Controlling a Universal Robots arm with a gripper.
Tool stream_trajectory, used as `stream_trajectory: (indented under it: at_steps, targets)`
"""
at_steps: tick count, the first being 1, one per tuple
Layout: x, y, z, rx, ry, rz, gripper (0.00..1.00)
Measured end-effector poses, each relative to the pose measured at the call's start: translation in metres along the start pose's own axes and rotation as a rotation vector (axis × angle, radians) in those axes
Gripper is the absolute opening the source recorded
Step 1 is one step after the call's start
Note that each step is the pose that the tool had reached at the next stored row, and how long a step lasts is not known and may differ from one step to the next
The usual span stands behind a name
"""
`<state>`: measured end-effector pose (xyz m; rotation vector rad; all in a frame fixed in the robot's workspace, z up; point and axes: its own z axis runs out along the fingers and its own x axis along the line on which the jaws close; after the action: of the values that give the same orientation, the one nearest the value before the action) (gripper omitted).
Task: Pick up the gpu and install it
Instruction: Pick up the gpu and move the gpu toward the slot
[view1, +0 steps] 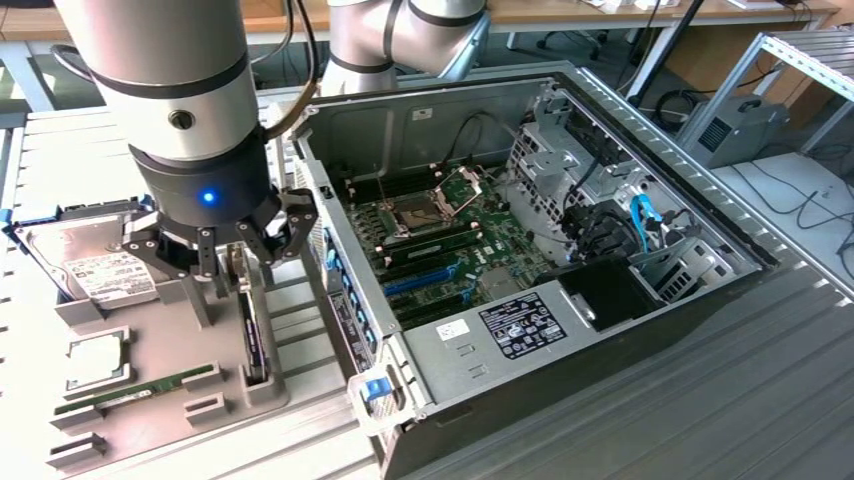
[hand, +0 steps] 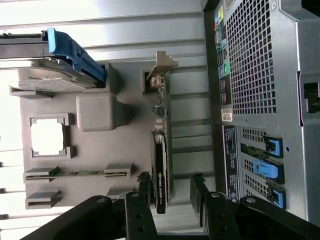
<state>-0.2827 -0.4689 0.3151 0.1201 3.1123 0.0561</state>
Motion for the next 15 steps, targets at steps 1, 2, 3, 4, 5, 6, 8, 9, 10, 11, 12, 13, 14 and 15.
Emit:
stream_trajectory:
  at_steps: [1, 2, 3, 4, 5, 6, 8, 9, 10, 11, 12, 13, 14, 15]
  targets:
    - [0.000, 0.0000, 0.0013, 0.0000, 0.0001, 0.000, 0.45]
    - [0.000, -0.0001, 0.0020, 0.0001, 0.0001, 0.000, 0.45]
    - [0.000, -0.0001, 0.0030, 0.0000, 0.0000, 0.000, 0.45]
    - [0.000, -0.0001, 0.0038, 0.0001, 0.0001, 0.000, 0.45]
    - [0.000, -0.0002, 0.0048, 0.0001, 0.0001, 0.000, 0.45]
    - [0.000, -0.0002, 0.0058, 0.0001, 0.0001, 0.000, 0.45]
    - [0.000, -0.0003, 0.0076, 0.0000, 0.0002, 0.000, 0.45]
    - [0.000, -0.0003, 0.0083, 0.0000, 0.0002, 0.000, 0.45]
    - [0.000, -0.0003, 0.0090, 0.0000, 0.0002, 0.000, 0.45]
    - [0.000, -0.0004, 0.0100, 0.0001, 0.0002, 0.000, 0.45]
    - [0.000, -0.0004, 0.0108, 0.0001, 0.0002, 0.000, 0.45]
    - [0.000, -0.0004, 0.0117, 0.0001, 0.0002, 0.000, 0.45]
    - [0.000, -0.0004, 0.0124, 0.0001, 0.0002, 0.000, 0.45]
    - [0.000, -0.0003, 0.0130, 0.0001, 0.0002, 0.000, 0.45]
